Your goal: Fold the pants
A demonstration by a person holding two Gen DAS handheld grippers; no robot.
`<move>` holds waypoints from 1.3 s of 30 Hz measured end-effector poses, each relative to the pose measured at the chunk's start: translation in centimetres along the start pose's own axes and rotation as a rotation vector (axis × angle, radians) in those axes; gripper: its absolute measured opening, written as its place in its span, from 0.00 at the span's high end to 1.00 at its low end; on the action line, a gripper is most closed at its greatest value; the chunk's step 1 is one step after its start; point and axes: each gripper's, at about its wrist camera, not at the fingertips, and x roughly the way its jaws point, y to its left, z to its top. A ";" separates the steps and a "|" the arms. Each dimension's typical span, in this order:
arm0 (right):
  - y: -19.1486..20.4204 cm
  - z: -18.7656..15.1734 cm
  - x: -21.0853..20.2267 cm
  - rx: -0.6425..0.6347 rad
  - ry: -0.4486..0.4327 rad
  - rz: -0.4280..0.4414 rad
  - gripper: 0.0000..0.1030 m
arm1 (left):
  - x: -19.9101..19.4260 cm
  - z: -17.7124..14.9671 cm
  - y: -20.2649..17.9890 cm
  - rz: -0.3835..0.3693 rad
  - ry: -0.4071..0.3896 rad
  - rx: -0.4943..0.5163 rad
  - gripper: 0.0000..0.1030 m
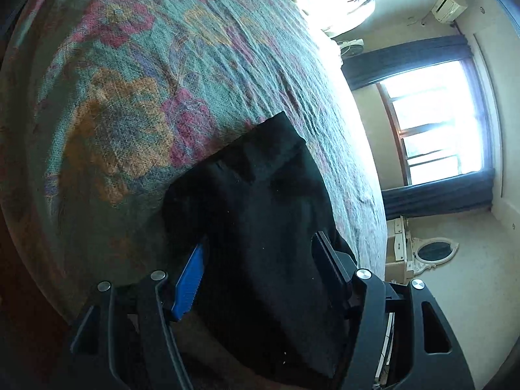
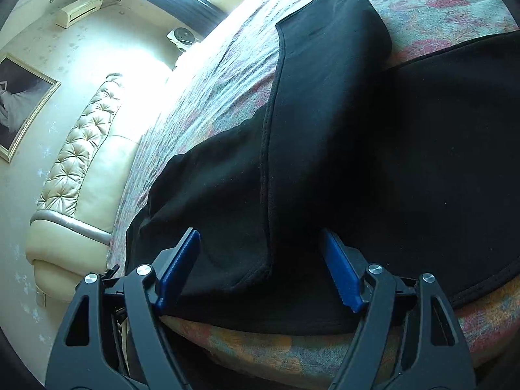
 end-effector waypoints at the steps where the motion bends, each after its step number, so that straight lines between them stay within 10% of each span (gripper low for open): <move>1: -0.1 0.0 -0.1 0.005 -0.004 -0.001 0.27 | 0.4 0.3 0.0 0.009 -0.005 0.003 0.54; 4: -0.3 -0.2 -0.2 0.001 0.002 -0.013 0.27 | 1.5 0.8 0.4 0.060 -0.005 0.028 0.89; 10: 0.5 -0.2 0.6 -0.049 0.012 -0.089 0.28 | 1.9 0.5 0.8 0.070 -0.002 0.035 0.91; 19: 1.1 0.3 1.5 -0.164 0.024 -0.246 0.69 | 2.5 1.1 0.2 0.112 0.021 0.078 0.91; 23: -0.1 0.5 0.4 -0.089 0.012 -0.145 0.86 | 2.4 1.8 0.0 0.093 0.022 0.078 0.91; 36: -3.7 -3.0 -2.4 -0.016 0.019 -0.031 0.87 | 0.2 1.3 2.0 0.058 0.042 0.106 0.92; 39: -3.2 -2.5 -3.8 -0.040 0.011 -0.052 0.69 | -0.4 1.6 2.5 0.007 0.049 0.084 0.88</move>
